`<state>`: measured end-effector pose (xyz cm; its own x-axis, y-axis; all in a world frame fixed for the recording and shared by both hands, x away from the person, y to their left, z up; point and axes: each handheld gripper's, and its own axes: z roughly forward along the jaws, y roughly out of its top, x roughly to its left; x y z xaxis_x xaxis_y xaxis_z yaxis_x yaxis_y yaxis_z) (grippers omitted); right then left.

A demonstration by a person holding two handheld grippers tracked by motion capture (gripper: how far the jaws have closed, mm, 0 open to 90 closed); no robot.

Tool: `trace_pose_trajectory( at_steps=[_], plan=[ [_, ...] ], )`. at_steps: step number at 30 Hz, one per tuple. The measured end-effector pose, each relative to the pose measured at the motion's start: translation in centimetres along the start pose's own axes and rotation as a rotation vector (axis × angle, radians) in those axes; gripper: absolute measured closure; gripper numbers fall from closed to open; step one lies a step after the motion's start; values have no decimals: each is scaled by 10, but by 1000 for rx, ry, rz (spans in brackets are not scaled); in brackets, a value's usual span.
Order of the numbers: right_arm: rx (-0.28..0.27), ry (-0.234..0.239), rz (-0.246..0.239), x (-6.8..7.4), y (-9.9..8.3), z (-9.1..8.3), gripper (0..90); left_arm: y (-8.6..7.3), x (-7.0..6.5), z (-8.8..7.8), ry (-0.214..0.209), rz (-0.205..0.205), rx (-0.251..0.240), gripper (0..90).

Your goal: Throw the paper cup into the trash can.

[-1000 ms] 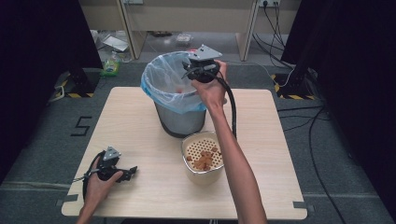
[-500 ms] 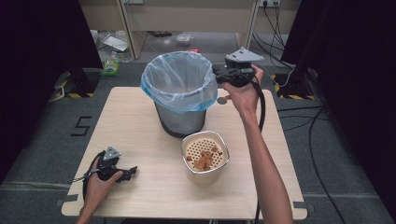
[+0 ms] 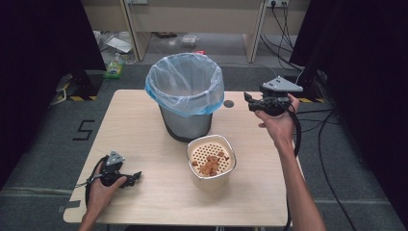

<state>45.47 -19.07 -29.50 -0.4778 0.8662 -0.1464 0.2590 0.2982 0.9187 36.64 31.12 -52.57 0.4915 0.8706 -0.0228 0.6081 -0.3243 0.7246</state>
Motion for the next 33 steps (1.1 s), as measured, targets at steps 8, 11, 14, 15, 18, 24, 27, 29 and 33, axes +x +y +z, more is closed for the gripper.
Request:
trace_pose_trajectory(
  at_steps=[8,11,14,15,18,24,27,29,33],
  plan=[
    [19,10,-6,7,-34,-16,370,0,0,0,0,0,0,0],
    [35,11,-12,11,-49,-20,359,0,0,0,0,0,0,0],
    [38,18,6,13,-64,-26,343,0,0,0,0,0,0,0],
    [41,22,10,13,-70,-27,340,0,0,0,0,0,0,0],
    [59,22,25,15,-84,-31,325,0,0,0,-8,8,0,0],
    [78,22,40,21,-109,-39,307,0,0,0,-9,9,0,0],
    [101,12,36,26,-123,-40,296,0,0,0,-10,9,-1,0],
    [115,11,37,29,-132,-39,288,0,0,0,-10,9,-1,0],
    [166,14,42,33,-149,-36,275,0,0,0,-9,9,0,0]
  ],
)
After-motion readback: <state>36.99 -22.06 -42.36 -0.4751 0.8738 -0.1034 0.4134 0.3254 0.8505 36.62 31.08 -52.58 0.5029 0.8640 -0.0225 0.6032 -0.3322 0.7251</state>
